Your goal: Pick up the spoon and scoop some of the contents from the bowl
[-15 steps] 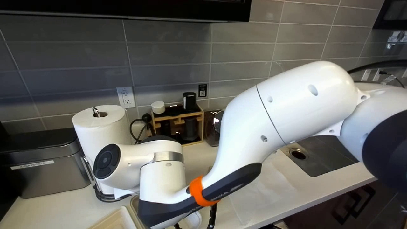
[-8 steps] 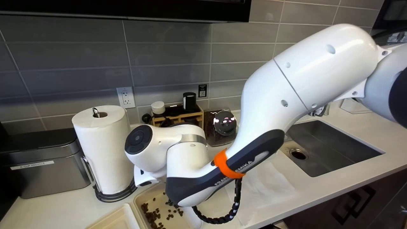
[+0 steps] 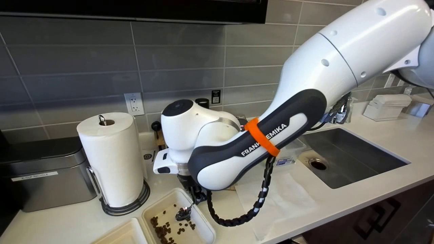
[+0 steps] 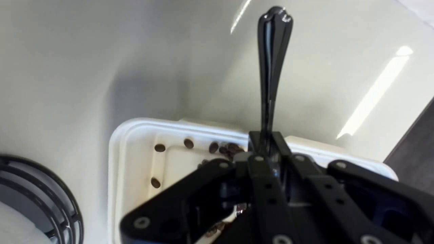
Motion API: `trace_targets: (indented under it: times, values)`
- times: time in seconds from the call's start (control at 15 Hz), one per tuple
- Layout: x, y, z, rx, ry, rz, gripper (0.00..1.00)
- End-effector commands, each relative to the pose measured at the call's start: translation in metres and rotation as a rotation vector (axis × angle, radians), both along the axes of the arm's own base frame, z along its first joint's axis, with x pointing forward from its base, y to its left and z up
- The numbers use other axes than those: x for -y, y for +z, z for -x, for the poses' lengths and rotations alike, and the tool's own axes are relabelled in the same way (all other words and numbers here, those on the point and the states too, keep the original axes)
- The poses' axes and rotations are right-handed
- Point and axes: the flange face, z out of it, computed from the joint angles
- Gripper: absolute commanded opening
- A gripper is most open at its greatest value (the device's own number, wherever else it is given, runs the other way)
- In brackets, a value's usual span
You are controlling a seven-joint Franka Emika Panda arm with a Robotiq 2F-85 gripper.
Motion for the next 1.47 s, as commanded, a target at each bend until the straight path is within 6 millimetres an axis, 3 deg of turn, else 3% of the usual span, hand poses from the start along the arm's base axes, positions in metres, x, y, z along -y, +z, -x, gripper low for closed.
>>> trace_targets:
  times: [0.0, 0.4, 1.07, 1.4]
  values:
    - [0.026, 0.017, 0.007, -0.041, -0.137, -0.089, 0.02]
    - [0.069, 0.027, 0.013, -0.068, -0.355, -0.216, 0.02]
    - [0.206, 0.004, 0.056, 0.076, -0.589, -0.323, 0.02]
    - [0.26, -0.016, 0.086, 0.076, -0.655, -0.302, 0.02]
